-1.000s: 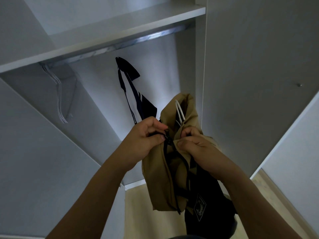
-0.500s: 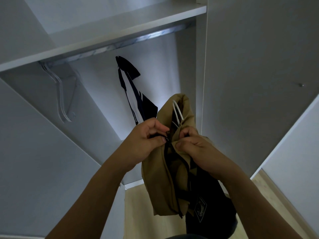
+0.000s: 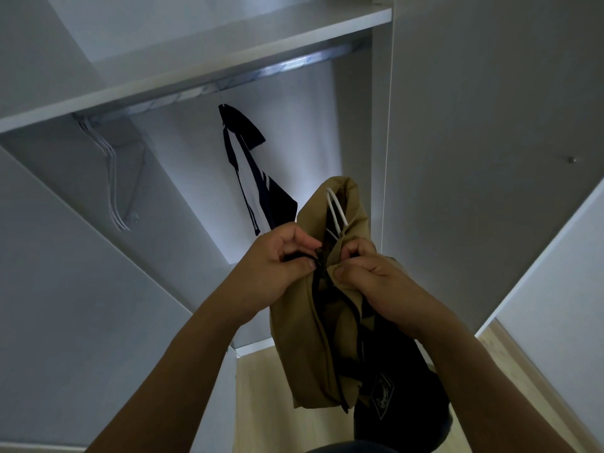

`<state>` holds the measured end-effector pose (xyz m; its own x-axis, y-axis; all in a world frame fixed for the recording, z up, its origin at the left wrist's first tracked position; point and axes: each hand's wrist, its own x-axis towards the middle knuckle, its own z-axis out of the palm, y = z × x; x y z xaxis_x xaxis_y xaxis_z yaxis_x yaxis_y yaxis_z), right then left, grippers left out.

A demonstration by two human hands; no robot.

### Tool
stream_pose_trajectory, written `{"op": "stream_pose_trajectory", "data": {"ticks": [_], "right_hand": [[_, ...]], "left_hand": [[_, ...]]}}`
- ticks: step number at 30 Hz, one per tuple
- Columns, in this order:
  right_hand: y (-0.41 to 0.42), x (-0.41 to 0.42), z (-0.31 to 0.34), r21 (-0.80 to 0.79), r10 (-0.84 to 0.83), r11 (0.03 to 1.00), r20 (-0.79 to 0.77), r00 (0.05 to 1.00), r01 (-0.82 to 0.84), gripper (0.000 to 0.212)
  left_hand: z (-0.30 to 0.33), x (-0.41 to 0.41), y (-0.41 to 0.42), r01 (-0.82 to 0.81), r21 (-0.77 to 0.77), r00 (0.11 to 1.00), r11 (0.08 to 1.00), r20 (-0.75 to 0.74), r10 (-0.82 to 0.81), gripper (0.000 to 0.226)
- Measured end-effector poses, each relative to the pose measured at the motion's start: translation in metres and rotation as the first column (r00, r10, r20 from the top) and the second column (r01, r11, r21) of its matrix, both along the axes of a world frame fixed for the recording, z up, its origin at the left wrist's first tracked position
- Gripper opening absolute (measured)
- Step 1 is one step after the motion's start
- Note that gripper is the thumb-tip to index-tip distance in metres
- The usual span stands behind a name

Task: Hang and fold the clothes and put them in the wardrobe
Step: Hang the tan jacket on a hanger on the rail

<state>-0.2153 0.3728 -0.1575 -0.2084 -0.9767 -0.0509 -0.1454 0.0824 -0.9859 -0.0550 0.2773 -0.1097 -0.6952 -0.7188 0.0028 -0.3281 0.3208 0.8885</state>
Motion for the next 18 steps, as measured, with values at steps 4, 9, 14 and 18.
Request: {"op": "stream_pose_trajectory", "data": {"ticks": [4,9,14,18], "right_hand": [[0.001,0.001,0.000,0.005,-0.044,0.999,0.034,0.998,0.044,0.019],[0.003,0.003,0.003,0.035,-0.088,0.996,0.063,0.994,0.086,0.016],[0.003,0.004,0.004,0.072,-0.101,0.993,0.053,0.993,0.097,0.015],[0.003,0.003,0.004,0.068,-0.107,0.992,0.010,0.994,0.106,0.022]], "left_hand": [[0.001,0.001,0.001,0.015,0.006,1.000,1.000,0.008,-0.015,0.022],[0.000,0.002,0.000,0.002,0.007,1.000,1.000,0.018,-0.002,0.020],[-0.006,0.003,0.004,-0.089,-0.074,0.996,0.993,-0.008,0.089,0.020],[-0.011,0.006,0.010,-0.080,-0.081,0.997,0.994,-0.017,0.079,0.022]]}}
